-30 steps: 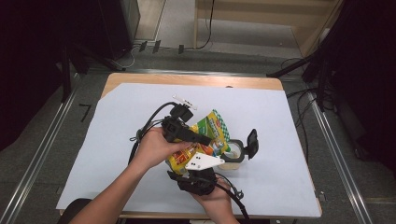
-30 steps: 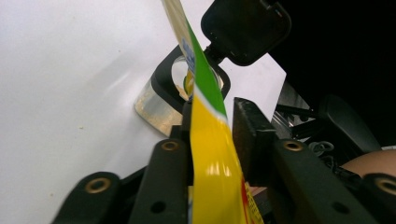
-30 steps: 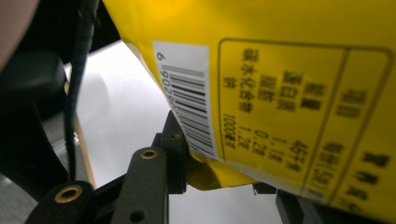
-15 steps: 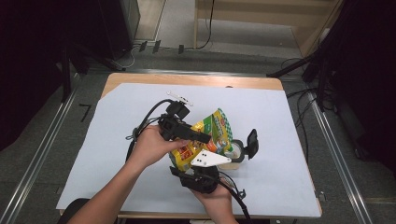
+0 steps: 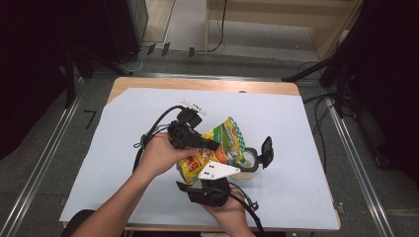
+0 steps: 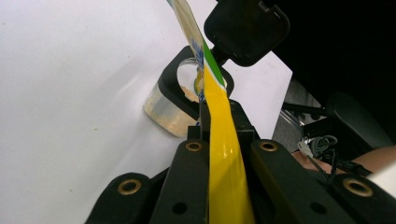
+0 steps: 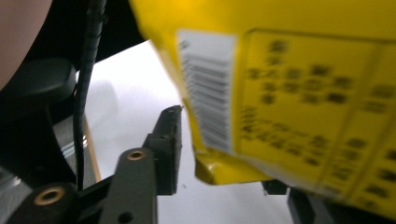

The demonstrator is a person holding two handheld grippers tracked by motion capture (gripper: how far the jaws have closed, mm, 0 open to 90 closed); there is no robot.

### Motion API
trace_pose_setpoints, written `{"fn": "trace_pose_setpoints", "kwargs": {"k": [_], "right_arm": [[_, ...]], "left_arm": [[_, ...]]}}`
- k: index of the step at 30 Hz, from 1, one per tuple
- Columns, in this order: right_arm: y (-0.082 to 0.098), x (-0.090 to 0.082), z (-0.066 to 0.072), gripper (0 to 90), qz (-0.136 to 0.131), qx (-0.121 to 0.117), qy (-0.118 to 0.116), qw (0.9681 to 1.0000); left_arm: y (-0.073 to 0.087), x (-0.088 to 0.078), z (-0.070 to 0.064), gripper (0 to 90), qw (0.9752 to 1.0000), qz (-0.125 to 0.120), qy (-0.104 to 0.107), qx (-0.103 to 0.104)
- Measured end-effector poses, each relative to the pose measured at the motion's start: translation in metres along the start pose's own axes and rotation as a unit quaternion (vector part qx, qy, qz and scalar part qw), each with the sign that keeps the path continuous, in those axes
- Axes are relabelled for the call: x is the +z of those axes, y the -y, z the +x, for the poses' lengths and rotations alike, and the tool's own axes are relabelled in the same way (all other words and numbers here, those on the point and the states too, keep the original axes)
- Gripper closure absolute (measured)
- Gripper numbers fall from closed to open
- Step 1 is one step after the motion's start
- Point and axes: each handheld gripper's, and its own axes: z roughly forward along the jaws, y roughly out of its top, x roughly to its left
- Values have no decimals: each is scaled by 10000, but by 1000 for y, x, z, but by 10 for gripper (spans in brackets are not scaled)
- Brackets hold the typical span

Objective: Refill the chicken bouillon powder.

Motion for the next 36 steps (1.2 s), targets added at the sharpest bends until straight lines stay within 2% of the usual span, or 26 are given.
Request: {"fn": "trace_pose_setpoints", "kwargs": {"k": [2, 5, 8, 12, 15, 19, 24, 28, 30, 34, 36], "right_arm": [[0, 1, 1, 565, 51, -130, -53, 9999], [-1, 2, 3, 649, 190, -369, 82, 9991], [-1, 2, 3, 671, 239, -423, 176, 9987], [-1, 1, 3, 676, 187, -321, 192, 9991], [-3, 0, 3, 675, 27, -145, 79, 9999], [-4, -1, 2, 672, -64, -34, 101, 9999], [-6, -1, 0, 669, -100, 39, 123, 9999], [-9, -1, -4, 666, -101, 44, 136, 9998], [-11, -1, -5, 664, -87, 56, 160, 9998], [-10, -1, -6, 664, -55, 60, 185, 9998], [-9, -1, -4, 663, -28, 24, 188, 9998]], "left_arm": [[0, 0, 0, 898, 10000, 10, 5, -7], [0, 0, -1, 899, 10000, 37, 13, 5], [-1, 1, -2, 900, 10000, 19, 49, 8], [-2, 2, -2, 881, 10000, -40, 51, -3], [-3, 4, -4, 774, 9999, -134, 84, 38], [-6, 4, -4, 719, 9998, -167, 118, 13], [-13, 7, 2, 729, 9997, -67, 191, -130], [-19, 8, 12, 728, 9987, 29, 321, -384], [-21, 9, 14, 720, 9983, -23, 290, -496], [-19, 10, 15, 738, 9982, 115, 331, -477], [-17, 10, 17, 737, 9978, 98, 446, -476]]}}
